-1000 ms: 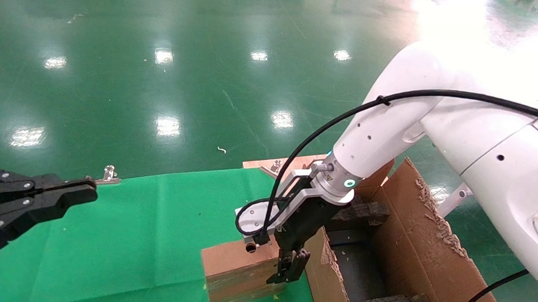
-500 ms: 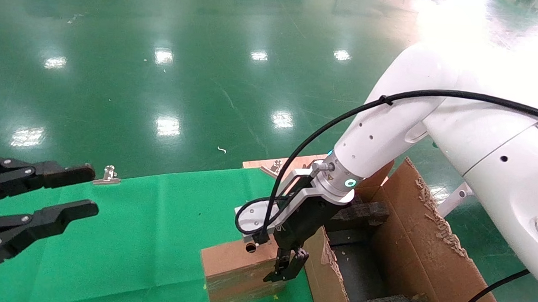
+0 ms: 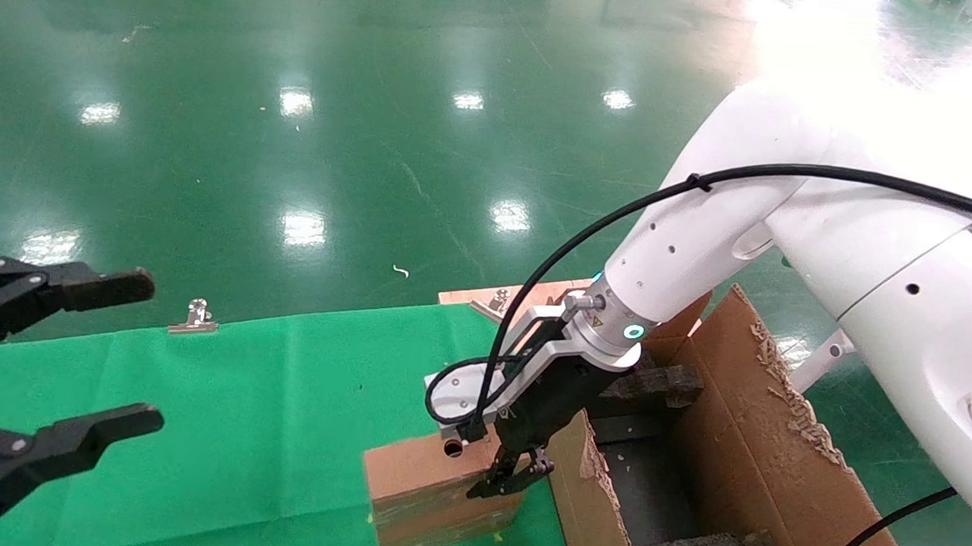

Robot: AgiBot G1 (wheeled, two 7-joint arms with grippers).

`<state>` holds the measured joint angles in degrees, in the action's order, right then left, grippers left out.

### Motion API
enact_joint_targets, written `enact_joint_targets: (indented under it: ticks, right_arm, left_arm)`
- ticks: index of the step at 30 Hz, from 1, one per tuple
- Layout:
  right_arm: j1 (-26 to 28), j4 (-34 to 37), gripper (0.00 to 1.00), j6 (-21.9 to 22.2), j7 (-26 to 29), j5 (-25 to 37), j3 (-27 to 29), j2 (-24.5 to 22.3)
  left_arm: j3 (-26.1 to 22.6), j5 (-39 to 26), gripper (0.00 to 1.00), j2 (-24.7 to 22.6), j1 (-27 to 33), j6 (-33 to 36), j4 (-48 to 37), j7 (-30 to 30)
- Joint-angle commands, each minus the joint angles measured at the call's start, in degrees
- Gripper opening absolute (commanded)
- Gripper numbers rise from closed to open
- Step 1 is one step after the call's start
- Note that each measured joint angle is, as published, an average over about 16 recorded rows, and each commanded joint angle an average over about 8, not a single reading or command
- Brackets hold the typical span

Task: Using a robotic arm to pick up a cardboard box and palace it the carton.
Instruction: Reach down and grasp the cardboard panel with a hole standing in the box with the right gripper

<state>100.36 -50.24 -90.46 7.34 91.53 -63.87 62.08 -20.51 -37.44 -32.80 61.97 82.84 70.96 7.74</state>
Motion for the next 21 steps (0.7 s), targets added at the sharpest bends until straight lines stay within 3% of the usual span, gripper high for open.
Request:
enact_joint_targets:
  ticks: [1, 15, 21]
  right_arm:
    - [0.0, 0.0, 0.0, 0.0, 0.0, 0.0, 0.0, 0.0]
    - [0.3, 0.4, 0.0, 0.4, 0.7, -0.9, 0.4, -0.3]
    - [4.2, 1.7, 0.0, 0.7, 2.8, -3.8, 1.9, -1.7]
  left_arm:
    - [0.0, 0.0, 1.0, 0.0, 0.0, 0.0, 0.0, 0.0]
    - [0.0, 0.0, 1.0, 0.0, 0.0, 0.0, 0.0, 0.0]
    - [0.0, 0.0, 1.0, 0.0, 0.0, 0.0, 0.0, 0.0]
